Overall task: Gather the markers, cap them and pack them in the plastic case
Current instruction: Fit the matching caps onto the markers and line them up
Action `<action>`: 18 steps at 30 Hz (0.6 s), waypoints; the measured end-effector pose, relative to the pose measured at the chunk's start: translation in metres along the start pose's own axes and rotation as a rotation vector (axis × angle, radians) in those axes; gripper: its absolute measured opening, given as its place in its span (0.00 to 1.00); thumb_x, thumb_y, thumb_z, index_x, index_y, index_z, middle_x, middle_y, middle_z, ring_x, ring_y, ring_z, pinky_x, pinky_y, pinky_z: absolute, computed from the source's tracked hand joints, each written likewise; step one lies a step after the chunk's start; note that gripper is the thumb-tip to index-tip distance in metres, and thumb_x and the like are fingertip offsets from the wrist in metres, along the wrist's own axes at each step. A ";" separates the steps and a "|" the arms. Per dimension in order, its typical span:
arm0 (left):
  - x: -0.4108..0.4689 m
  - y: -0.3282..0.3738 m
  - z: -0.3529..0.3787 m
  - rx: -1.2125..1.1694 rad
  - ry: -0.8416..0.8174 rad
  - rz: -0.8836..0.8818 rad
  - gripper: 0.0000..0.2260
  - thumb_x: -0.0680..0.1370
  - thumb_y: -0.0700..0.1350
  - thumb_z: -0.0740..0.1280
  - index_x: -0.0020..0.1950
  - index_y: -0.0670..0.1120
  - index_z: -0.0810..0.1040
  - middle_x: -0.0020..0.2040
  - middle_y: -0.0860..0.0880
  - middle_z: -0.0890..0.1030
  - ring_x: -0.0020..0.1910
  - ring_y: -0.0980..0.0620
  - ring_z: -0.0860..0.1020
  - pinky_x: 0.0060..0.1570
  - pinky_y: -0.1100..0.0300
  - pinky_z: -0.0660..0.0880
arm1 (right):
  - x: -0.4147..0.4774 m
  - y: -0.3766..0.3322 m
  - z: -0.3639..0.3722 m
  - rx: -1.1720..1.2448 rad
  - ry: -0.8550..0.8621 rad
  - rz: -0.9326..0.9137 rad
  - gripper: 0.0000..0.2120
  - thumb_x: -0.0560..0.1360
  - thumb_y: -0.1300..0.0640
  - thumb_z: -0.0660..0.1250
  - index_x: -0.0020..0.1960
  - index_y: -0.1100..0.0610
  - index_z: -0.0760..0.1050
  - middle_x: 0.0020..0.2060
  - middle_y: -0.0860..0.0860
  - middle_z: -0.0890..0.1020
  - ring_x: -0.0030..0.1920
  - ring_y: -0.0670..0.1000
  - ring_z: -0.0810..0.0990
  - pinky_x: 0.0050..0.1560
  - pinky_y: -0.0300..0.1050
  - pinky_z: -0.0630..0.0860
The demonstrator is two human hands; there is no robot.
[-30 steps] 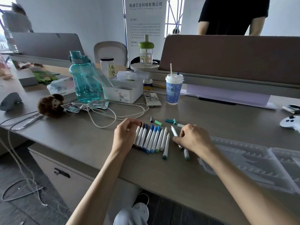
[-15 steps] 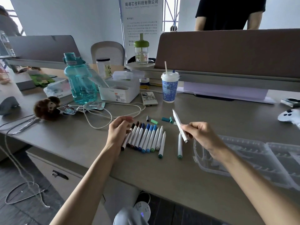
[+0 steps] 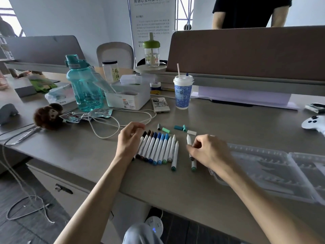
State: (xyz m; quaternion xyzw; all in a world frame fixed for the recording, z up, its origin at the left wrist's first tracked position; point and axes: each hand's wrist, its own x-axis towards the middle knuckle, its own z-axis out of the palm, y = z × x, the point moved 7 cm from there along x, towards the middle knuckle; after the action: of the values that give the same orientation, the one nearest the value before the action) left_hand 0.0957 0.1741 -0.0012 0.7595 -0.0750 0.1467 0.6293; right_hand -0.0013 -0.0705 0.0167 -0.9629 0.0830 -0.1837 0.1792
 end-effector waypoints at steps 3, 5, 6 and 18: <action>-0.001 0.001 -0.002 0.003 0.005 0.013 0.10 0.75 0.38 0.64 0.44 0.52 0.82 0.42 0.57 0.82 0.41 0.62 0.77 0.50 0.54 0.76 | -0.001 -0.007 0.004 -0.077 -0.027 -0.068 0.14 0.74 0.42 0.66 0.37 0.51 0.75 0.34 0.47 0.80 0.39 0.51 0.80 0.40 0.44 0.74; -0.001 0.003 -0.001 0.043 -0.002 0.040 0.10 0.76 0.39 0.64 0.44 0.52 0.82 0.43 0.56 0.83 0.44 0.60 0.78 0.49 0.56 0.75 | -0.002 -0.010 0.002 -0.054 -0.027 -0.098 0.13 0.75 0.43 0.66 0.37 0.49 0.73 0.33 0.46 0.77 0.39 0.51 0.79 0.37 0.42 0.69; -0.002 0.003 0.000 0.065 -0.008 0.056 0.10 0.76 0.39 0.64 0.44 0.52 0.82 0.44 0.55 0.83 0.45 0.58 0.78 0.49 0.57 0.75 | -0.002 -0.013 0.001 -0.036 -0.029 -0.113 0.13 0.75 0.43 0.66 0.36 0.49 0.73 0.32 0.46 0.76 0.38 0.50 0.77 0.36 0.42 0.67; -0.002 0.003 0.000 0.114 -0.023 0.072 0.08 0.75 0.38 0.65 0.45 0.49 0.82 0.43 0.55 0.83 0.46 0.58 0.79 0.47 0.65 0.73 | 0.024 -0.048 0.020 -0.311 -0.187 -0.046 0.18 0.73 0.40 0.68 0.42 0.56 0.74 0.36 0.50 0.78 0.40 0.52 0.78 0.46 0.47 0.76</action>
State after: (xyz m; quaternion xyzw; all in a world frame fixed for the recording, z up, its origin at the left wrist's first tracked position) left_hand 0.0928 0.1733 0.0009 0.7925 -0.1008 0.1646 0.5786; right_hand 0.0331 -0.0258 0.0251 -0.9936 0.0715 -0.0822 0.0310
